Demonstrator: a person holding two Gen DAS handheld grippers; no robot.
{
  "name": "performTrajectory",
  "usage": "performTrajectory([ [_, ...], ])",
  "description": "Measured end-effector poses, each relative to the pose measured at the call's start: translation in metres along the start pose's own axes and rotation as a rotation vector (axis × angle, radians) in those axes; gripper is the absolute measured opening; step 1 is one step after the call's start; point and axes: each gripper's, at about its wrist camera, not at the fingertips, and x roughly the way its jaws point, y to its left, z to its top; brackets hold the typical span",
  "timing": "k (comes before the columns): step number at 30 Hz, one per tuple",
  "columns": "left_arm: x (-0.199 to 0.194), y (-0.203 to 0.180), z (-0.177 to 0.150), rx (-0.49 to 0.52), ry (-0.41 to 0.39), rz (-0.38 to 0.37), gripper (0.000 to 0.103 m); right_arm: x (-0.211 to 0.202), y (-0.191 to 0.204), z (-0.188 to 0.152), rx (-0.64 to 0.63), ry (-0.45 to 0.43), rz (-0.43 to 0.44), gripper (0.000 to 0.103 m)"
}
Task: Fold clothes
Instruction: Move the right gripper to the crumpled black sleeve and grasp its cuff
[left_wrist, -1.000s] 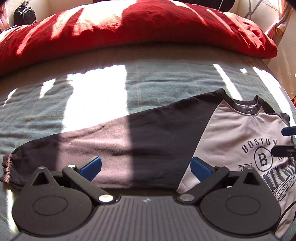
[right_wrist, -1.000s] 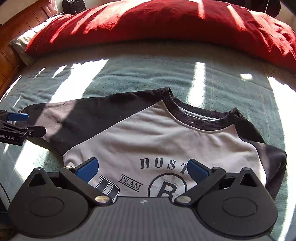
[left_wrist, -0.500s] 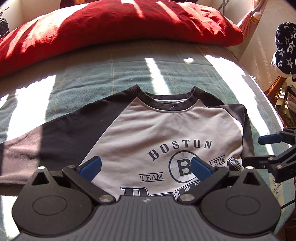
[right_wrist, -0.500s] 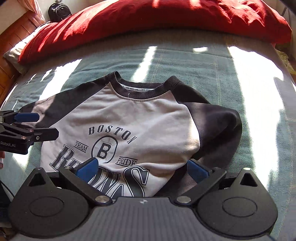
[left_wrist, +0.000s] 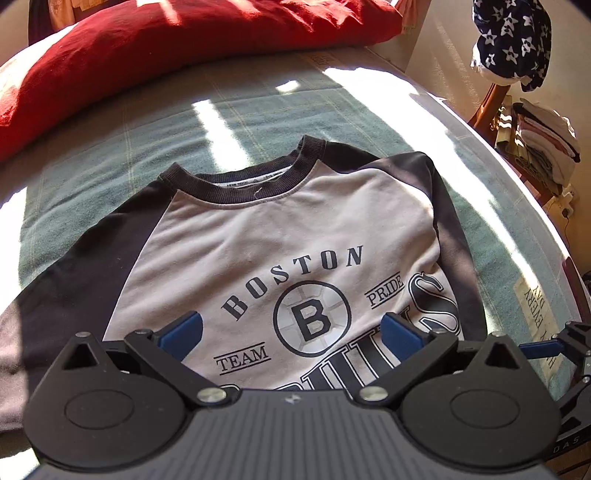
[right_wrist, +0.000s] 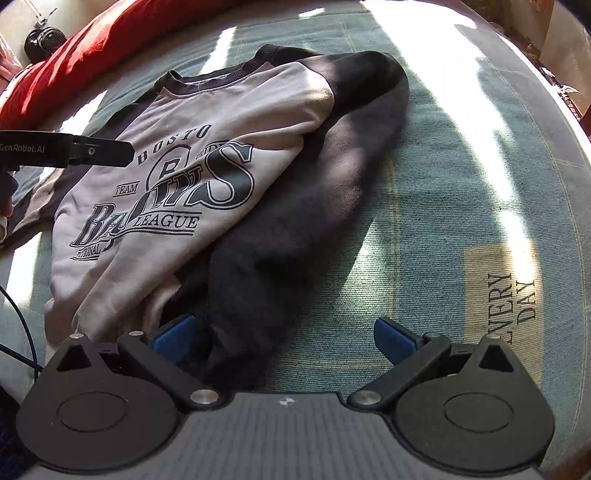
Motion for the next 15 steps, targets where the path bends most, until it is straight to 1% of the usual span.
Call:
performTrajectory([
  [2,-0.002,0.003,-0.002,0.004,-0.002,-0.005,0.102,0.010,0.011,-0.006,-0.018,0.010,-0.081,0.103],
  [4,-0.004,0.005,-0.006,0.008,-0.002,-0.010,0.102,0.011,0.018,-0.012,-0.029,-0.028,-0.190,0.103],
  [5,-0.005,0.006,-0.008,0.009,-0.001,-0.013,0.102,0.009,0.020,-0.014,-0.031,-0.047,-0.258,0.103],
  [7,-0.005,0.008,-0.011,0.007,0.000,-0.020,0.102,0.005,0.021,-0.017,-0.054,-0.066,-0.364,0.103],
  [9,-0.005,0.009,-0.014,0.004,0.001,-0.026,0.102,0.004,0.017,-0.018,-0.024,-0.057,-0.325,0.103],
  [12,-0.003,0.008,-0.017,-0.009,0.000,-0.029,0.102,0.008,0.020,-0.018,0.012,-0.079,-0.265,0.103],
  [15,-0.006,0.007,-0.017,-0.009,-0.007,-0.041,0.102,0.012,0.019,-0.019,-0.053,-0.098,-0.391,0.103],
])
